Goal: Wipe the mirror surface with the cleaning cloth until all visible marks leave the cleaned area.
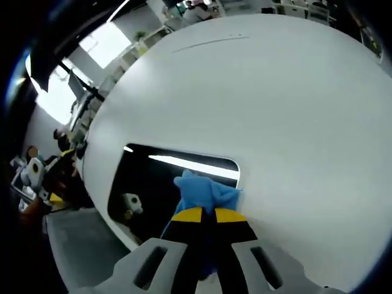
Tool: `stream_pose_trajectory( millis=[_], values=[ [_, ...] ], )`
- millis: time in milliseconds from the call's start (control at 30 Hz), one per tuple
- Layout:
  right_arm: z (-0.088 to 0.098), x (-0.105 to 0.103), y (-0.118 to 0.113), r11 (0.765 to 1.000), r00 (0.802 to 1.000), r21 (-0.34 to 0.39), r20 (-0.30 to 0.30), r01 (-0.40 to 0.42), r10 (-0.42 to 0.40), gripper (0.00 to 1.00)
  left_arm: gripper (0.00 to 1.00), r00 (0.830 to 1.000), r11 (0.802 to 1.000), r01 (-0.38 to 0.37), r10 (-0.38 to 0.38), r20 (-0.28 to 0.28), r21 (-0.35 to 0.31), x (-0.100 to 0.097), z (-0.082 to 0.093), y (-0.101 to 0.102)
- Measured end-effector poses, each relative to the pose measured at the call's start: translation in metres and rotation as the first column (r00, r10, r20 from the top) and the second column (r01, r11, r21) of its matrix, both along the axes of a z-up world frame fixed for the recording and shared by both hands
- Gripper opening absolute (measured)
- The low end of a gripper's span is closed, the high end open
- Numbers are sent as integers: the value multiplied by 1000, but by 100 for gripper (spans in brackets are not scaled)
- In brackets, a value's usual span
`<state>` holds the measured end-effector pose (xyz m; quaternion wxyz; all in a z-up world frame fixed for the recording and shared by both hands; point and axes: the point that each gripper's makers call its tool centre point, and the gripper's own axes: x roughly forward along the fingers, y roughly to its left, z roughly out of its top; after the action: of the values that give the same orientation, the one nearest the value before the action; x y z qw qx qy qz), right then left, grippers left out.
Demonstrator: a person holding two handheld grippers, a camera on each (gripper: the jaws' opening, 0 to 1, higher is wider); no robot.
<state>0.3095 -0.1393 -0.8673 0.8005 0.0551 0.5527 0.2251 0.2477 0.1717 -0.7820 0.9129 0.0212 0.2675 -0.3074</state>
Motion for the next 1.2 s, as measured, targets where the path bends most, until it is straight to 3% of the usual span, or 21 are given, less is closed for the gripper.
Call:
stream_pose_trajectory(
  millis=[567,767,1200],
  values=[
    [1,0,-4,995,997,-91,58,-35,40,0,100,1000,1000,6,-6,-1,-4,0,1,-3],
    [1,0,-4,995,997,-102,74,-10,18,0,100,1000,1000,9,-9,-1,-6,-1,1,-5],
    [0,-27,-6,996,997,-84,73,8,-2,0,100,1000,1000,7,-7,-9,-10,-2,-4,-6]
  ],
)
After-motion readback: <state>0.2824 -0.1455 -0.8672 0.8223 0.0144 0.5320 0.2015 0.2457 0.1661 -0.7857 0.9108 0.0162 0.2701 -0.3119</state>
